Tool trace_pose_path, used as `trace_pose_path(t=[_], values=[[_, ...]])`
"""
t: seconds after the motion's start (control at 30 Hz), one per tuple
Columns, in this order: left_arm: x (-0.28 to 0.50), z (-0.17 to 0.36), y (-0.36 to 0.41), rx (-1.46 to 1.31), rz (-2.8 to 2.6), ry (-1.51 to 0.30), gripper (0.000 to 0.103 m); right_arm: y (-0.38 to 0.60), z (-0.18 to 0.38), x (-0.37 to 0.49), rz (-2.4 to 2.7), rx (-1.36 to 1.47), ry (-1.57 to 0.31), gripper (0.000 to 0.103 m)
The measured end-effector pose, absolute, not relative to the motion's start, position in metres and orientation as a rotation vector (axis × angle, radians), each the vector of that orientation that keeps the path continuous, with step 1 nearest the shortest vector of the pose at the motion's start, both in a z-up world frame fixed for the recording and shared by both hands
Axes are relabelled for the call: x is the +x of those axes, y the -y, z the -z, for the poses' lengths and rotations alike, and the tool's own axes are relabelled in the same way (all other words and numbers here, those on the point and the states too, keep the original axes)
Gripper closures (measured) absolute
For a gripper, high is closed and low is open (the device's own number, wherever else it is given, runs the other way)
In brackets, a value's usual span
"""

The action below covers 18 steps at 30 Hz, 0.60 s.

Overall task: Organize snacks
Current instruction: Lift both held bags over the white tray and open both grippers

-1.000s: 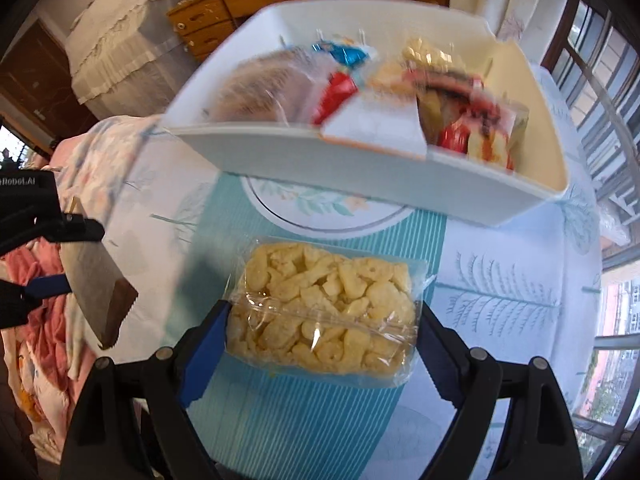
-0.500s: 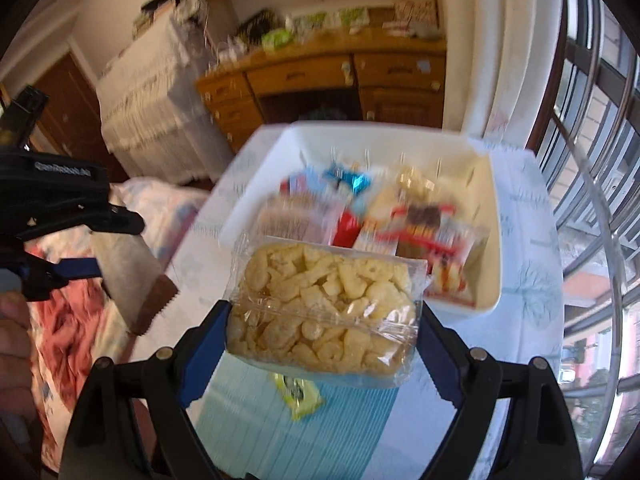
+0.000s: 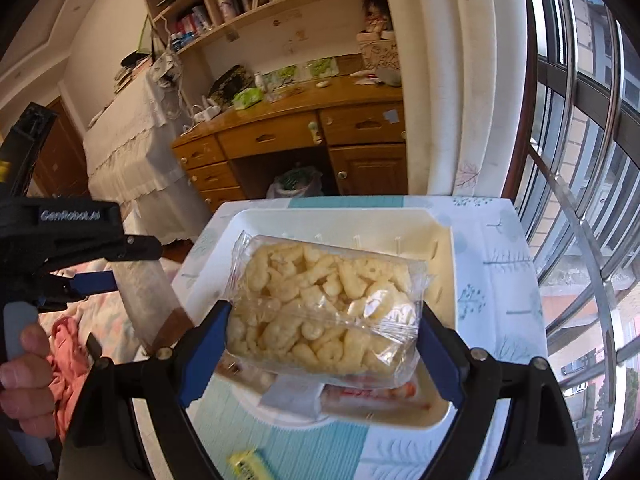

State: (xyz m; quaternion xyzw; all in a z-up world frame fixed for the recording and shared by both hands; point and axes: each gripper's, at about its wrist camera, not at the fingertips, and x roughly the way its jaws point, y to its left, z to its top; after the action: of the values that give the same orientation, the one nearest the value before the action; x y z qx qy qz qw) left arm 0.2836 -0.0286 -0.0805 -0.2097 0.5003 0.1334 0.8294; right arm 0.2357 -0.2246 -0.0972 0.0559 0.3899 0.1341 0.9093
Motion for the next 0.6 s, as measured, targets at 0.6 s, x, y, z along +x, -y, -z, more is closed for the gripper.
trace_pose_path(t=[0.6], values=[[0.303,0.077,0.051,-0.339,-0.164,-1.003,0.019,0.256,0.112,0.269,-0.271,0.195,-0.807,0.001]])
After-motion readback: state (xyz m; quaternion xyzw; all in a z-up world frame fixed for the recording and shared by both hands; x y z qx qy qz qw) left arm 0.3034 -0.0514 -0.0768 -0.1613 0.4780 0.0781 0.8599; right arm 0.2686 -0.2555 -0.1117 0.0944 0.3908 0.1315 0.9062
